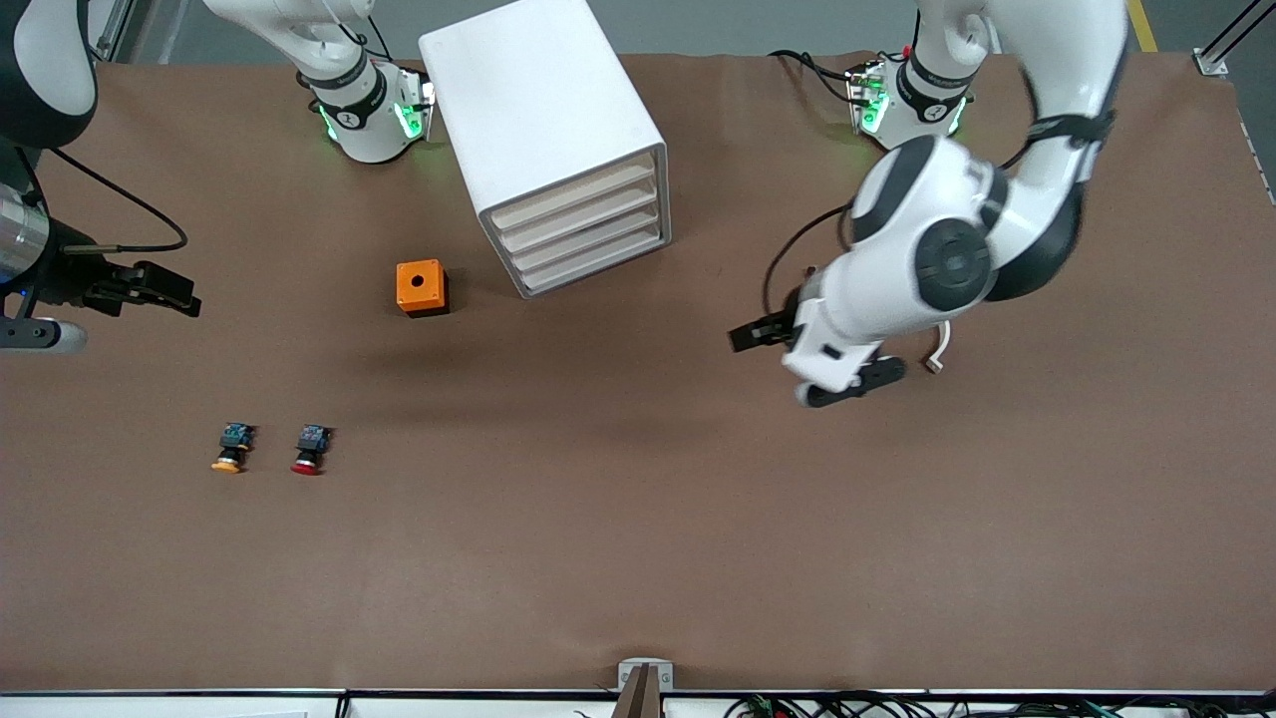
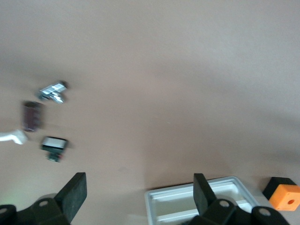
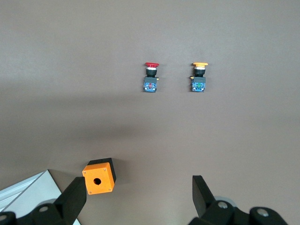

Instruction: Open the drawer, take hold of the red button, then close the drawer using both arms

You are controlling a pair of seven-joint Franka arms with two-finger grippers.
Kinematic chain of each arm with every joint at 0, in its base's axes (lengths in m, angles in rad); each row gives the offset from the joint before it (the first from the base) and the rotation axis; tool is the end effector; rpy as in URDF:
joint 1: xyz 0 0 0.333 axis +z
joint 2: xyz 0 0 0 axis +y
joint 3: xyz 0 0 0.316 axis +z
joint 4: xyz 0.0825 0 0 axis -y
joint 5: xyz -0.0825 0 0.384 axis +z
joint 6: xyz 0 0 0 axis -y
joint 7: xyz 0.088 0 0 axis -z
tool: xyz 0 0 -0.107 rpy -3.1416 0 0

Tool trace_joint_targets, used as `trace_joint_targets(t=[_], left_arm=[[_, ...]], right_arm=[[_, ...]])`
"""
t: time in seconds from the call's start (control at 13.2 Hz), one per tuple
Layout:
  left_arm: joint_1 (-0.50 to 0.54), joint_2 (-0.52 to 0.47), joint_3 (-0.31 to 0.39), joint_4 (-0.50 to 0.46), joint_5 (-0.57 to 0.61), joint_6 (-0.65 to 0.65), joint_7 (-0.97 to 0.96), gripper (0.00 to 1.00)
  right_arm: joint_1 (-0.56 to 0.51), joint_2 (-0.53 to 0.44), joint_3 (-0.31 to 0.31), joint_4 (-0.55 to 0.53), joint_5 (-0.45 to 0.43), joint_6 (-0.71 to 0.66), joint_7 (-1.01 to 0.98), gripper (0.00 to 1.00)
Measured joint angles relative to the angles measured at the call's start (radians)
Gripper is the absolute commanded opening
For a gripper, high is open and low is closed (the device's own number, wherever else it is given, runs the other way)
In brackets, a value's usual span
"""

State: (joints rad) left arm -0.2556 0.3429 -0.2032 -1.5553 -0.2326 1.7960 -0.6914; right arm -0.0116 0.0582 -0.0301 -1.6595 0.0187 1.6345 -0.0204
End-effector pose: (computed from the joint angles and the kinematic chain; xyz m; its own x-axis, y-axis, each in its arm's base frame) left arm 0.5817 -0.2919 0.4495 0.9267 0.2695 -0.2617 0.3154 -0.9366 0.1524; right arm 0.5711 -0.0215 0.5552 0.9963 -0.0224 -0.0827 -0.0240 -0.9995 -0.0184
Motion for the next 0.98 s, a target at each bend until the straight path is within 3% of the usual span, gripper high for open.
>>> trace_joint_targets(t=[0.23,0.45,0.68,0.98], left_arm=[[0.109,-0.097,0.000,-0.095,0.011,-0.001,0.193,1.00],[0.201,-0.150,0.001,-0.132,0.016,-0.032,0.372,1.00],[0.260,-0.190,0.002,-0.130,0.117,-0.161,0.396,1.00],[0.318,-0.210,0.004,-0.105,0.139,-0.261,0.415,1.00]], right_arm=[[0.000,0.000,-0.003,-0.003,0.000,0.001,-0.005,1.00],[-0.004,0.000,-0.007,0.018,-0.001,-0.005,-0.005,1.00],[-0.028,0.000,-0.008,0.080,0.000,-0.063,-0.005,1.00],[-0.042,-0.001,-0.007,0.135,0.000,-0.104,-0.008,1.00]])
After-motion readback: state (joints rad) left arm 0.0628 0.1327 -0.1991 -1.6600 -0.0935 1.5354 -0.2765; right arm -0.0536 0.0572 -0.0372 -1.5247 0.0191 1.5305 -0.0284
